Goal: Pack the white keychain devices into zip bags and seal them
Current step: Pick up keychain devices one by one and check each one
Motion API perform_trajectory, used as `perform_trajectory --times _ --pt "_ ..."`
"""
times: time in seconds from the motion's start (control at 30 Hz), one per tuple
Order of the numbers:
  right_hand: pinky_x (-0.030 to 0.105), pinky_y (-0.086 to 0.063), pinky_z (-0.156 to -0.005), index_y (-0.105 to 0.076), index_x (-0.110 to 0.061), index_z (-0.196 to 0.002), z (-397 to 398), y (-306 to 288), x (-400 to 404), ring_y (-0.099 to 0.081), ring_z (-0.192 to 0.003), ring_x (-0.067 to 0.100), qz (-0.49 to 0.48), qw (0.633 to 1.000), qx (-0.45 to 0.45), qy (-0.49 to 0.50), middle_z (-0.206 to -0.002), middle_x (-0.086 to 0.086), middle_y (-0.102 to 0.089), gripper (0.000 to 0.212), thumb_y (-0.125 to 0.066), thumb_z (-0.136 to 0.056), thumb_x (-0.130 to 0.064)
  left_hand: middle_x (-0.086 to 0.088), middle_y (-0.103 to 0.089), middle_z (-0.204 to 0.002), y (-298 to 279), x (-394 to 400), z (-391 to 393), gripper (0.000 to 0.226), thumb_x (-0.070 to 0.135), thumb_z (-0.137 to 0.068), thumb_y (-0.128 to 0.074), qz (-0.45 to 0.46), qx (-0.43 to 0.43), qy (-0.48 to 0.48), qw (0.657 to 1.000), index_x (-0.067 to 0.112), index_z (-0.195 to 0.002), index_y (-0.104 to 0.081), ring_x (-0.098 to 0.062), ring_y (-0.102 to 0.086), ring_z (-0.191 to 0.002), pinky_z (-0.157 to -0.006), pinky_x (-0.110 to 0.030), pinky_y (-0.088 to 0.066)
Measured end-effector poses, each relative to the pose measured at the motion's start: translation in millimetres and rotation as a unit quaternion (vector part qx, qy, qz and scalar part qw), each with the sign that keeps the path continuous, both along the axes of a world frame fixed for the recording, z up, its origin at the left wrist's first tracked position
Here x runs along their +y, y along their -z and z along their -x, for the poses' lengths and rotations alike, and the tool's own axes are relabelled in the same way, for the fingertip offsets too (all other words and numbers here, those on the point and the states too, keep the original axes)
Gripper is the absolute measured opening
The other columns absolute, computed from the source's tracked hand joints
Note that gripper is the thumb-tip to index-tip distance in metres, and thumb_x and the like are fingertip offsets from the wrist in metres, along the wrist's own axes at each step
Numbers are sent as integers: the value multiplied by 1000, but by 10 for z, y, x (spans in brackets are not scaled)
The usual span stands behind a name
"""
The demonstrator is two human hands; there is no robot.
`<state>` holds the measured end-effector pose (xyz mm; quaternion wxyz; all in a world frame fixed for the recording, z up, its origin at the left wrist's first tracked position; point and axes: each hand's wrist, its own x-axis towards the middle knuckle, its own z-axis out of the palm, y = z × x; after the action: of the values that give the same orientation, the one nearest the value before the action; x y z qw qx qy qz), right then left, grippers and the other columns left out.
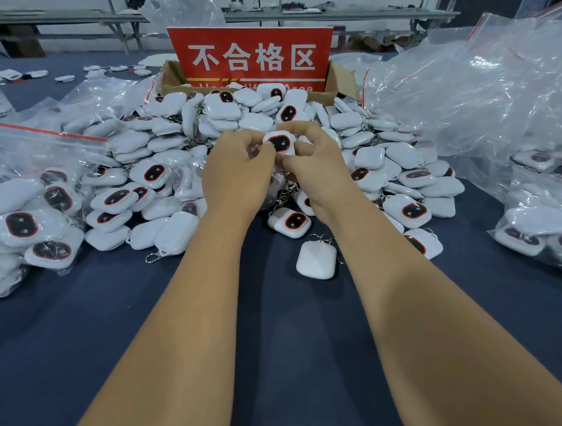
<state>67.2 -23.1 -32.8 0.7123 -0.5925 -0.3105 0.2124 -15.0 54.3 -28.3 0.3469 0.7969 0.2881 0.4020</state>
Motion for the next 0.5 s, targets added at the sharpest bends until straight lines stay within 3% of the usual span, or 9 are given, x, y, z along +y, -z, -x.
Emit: perform_trajectory --times 0.17,0.27,0.33,0.43,0.5 --pt "32 -54 -72 -66 -12 -118 -7 -31 38 -65 -82 19 19 1000 22 11 -98 10 -71 37 -55 -88 7 11 -57 -85 13 11 3 14 30 -91 -55 -23 8 -2 1000 32 -91 -69 -8 -52 -79 -59 -20 -33" --pt "39 -53 -87 -69 -11 -114 -9 -36 48 -64 -97 24 19 999 40 24 -112 16 -70 30 -54 -91 1 12 -56 -87 16 26 2 17 30 -91 -55 -28 11 -4 1000 29 -96 -71 -6 -51 -79 -59 -18 -32" --pt "44 -52 -94 -70 -13 -110 1 -28 41 -65 -99 25 15 999 39 31 -109 16 -71 27 -54 -92 0 12 -56 -89 18 27 1 15 31 -91 -55 -27 11 -3 1000 31 -94 -70 -8 -52 -81 -60 -17 -32" --pt "33 -55 -80 -69 -10 -113 -3 -2 29 -66 -88 16 15 999 17 37 -95 6 -72 28 -52 -94 2 12 -57 -90 15 26 3 11 30 -89 -55 -29 18 -1 999 35 -88 -65 -8 -53 -82 -60 -19 -33" --pt "30 -56 -78 -68 -10 -114 -8 6 21 -67 -87 14 19 999 7 39 -99 6 -73 29 -50 -96 3 15 -56 -81 13 20 5 11 29 -88 -56 -23 19 1 1000 39 -85 -62 -4 -53 -76 -59 -18 -34"
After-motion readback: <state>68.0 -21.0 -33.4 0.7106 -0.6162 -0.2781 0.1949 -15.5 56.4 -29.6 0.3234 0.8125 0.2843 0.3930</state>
